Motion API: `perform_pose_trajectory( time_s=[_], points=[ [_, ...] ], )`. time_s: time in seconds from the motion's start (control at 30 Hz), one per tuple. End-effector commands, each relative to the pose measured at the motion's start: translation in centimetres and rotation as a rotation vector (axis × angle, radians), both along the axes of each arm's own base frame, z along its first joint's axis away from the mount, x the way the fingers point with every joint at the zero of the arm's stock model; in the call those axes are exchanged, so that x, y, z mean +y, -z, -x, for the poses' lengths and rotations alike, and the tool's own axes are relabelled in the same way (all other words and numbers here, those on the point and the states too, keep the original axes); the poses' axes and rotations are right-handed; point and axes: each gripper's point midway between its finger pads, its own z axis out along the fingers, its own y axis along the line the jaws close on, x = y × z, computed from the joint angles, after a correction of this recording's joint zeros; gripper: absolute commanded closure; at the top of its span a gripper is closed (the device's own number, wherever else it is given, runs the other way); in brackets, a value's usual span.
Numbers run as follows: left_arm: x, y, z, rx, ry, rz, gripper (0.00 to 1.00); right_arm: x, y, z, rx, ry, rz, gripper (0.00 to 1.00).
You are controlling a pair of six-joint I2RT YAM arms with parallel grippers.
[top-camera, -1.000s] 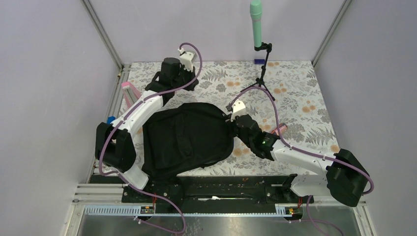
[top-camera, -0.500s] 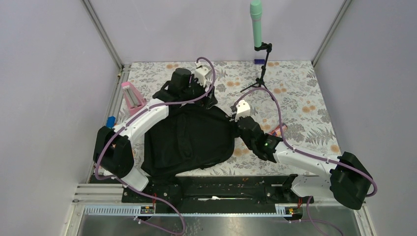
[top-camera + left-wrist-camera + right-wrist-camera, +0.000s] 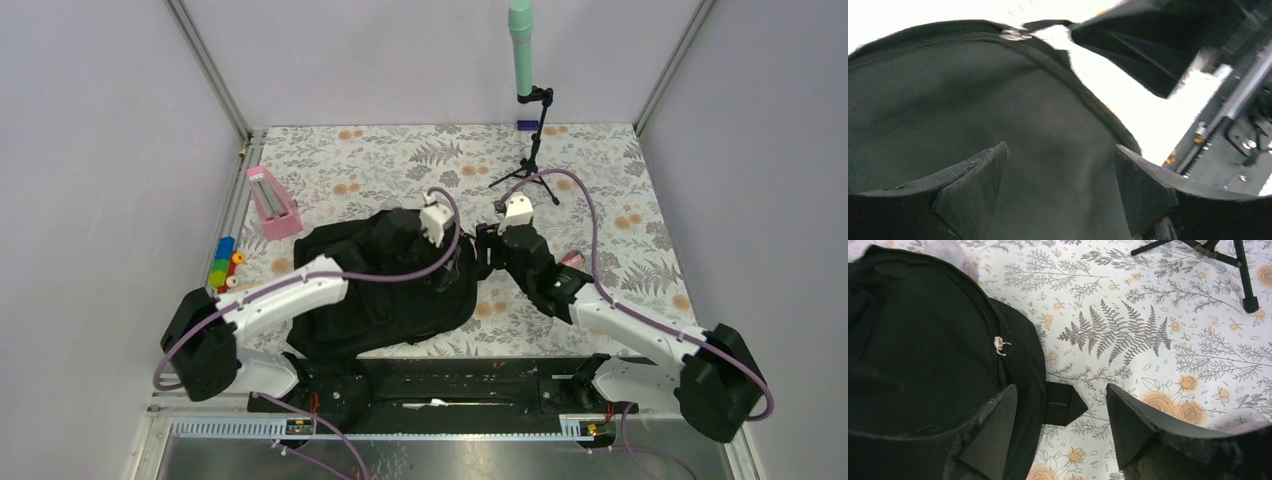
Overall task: Pack the student bag
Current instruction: Adjust the student bag at the center of the board.
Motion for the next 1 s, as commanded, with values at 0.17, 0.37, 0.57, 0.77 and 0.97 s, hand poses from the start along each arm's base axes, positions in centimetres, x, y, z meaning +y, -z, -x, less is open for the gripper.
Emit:
perform_pose_trajectory(
  time_s=[0.17,0.37,0.57,0.77,0.97],
  points=[
    [-4.2,-2.0,6.3,-0.129,-0.096,0.136,0.13,-3.5,-1.0,2.7,0.032,0.112,-0.149,0.19],
    [-4.9,1.8,7.4,-0.19,-0.123,-0.078,0.08,-5.0,0.4,4.4,0.069,0.14,-0.148,0.18],
    [-3.3,2.7,5.8,-0.269,-0.259,-0.231,0.46,-5.4,0.9,5.4,0.084,0.14,-0.176,0.18],
    [-1.9,0.1,6.3,-0.24,-0.326,-0.053,0.58,-4.5,1.8,6.1,0.124,0.069,-0.16,0.23],
    [0.7,-1.2,6.4,-0.15,-0.372,0.092,0.54,-2.0,2.3,6.4,0.193,-0.008,-0.185,0.3]
  ],
)
